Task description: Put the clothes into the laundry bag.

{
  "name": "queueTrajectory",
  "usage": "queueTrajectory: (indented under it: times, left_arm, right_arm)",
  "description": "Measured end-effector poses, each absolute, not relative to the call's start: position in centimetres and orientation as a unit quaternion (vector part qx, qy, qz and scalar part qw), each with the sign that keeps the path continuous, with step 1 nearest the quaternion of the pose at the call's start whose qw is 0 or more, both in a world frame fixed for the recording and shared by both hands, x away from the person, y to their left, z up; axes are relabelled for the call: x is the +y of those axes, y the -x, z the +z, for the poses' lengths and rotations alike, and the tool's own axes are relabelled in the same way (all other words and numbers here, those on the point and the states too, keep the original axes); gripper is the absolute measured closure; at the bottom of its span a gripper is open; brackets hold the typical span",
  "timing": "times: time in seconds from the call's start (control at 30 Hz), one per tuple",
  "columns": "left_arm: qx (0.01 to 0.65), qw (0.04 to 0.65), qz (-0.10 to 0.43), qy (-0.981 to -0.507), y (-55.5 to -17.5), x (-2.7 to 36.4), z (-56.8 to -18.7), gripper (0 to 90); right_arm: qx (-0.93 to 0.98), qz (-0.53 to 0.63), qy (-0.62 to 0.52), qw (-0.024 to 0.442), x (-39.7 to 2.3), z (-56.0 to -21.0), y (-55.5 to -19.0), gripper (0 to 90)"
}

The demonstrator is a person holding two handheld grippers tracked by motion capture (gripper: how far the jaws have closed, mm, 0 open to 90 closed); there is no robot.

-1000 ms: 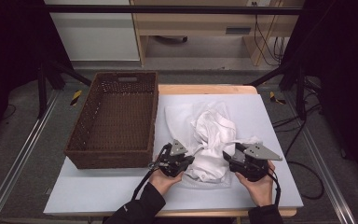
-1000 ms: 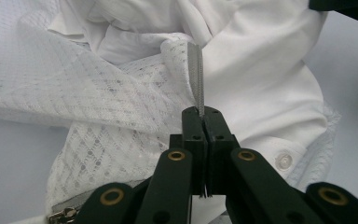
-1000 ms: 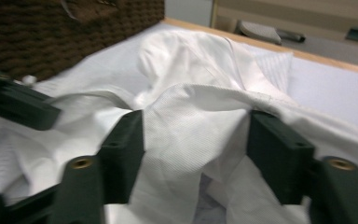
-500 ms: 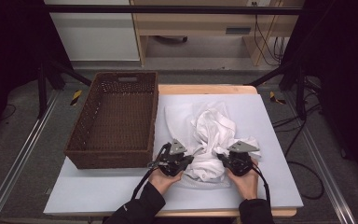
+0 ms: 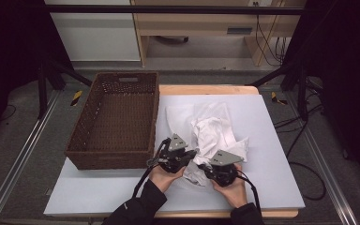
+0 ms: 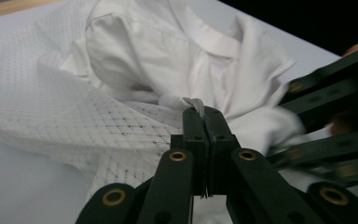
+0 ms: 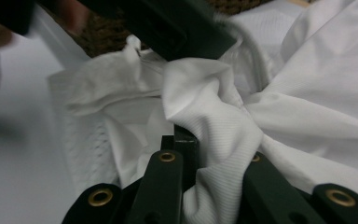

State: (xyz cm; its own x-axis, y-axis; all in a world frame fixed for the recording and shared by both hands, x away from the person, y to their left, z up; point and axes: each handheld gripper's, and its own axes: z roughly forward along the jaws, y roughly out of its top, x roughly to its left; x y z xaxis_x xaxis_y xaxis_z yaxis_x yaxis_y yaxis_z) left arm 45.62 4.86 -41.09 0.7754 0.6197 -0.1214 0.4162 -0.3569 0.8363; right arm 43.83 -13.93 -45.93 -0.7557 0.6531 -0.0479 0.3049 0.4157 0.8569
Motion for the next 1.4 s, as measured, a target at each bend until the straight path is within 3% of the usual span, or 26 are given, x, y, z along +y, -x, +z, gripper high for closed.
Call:
queueTrajectory:
  times: [0.17, 0.33, 0.57, 0.77, 0.93, 1.0, 1.07, 1.13, 1.2, 1.23, 1.4]
  left_arm:
    - [0.305, 0.467, 0.106, -0.823, -44.7, 4.6, -41.2, 89.1]
    - [0.320, 0.460, 0.102, -0.822, -45.1, 5.2, -42.8, 89.1]
    - [0.334, 0.437, 0.111, -0.828, -45.9, 5.7, -44.6, 89.1]
    - [0.334, 0.429, 0.114, -0.831, -46.2, 5.6, -45.0, 89.1]
    - [0.329, 0.426, 0.119, -0.834, -46.1, 5.7, -44.8, 89.0]
    - [0.327, 0.427, 0.120, -0.835, -46.1, 5.7, -44.8, 89.0]
    - [0.323, 0.426, 0.120, -0.836, -46.1, 5.7, -44.7, 89.0]
    - [0.323, 0.427, 0.119, -0.836, -46.2, 5.6, -44.6, 89.0]
    - [0.324, 0.429, 0.120, -0.835, -46.1, 5.7, -44.4, 89.0]
    - [0.325, 0.430, 0.120, -0.834, -46.1, 5.7, -44.3, 89.0]
    - [0.333, 0.435, 0.118, -0.828, -46.3, 5.8, -44.0, 89.0]
  right_arm:
    - [0.814, 0.421, -0.355, 0.186, -12.5, -47.7, -46.8, 85.5]
    - [0.801, 0.422, -0.374, 0.202, -12.1, -48.1, -47.6, 83.1]
    - [0.808, 0.446, -0.337, 0.187, -13.8, -46.7, -46.0, 59.0]
    - [0.790, 0.478, -0.335, 0.188, -16.9, -44.0, -43.7, 45.7]
    - [0.761, 0.456, -0.377, 0.265, -19.9, -42.9, -44.1, 32.7]
    - [0.763, 0.436, -0.403, 0.256, -20.7, -43.9, -45.4, 29.8]
    - [0.772, 0.417, -0.415, 0.240, -20.7, -45.4, -46.5, 34.7]
    - [0.787, 0.393, -0.412, 0.238, -20.3, -47.0, -47.1, 47.5]
    - [0.794, 0.389, -0.400, 0.243, -19.9, -47.4, -47.1, 79.1]
    - [0.789, 0.394, -0.401, 0.247, -19.8, -47.0, -46.9, 86.1]
    - [0.785, 0.453, -0.361, 0.220, -20.0, -44.0, -44.4, 88.3]
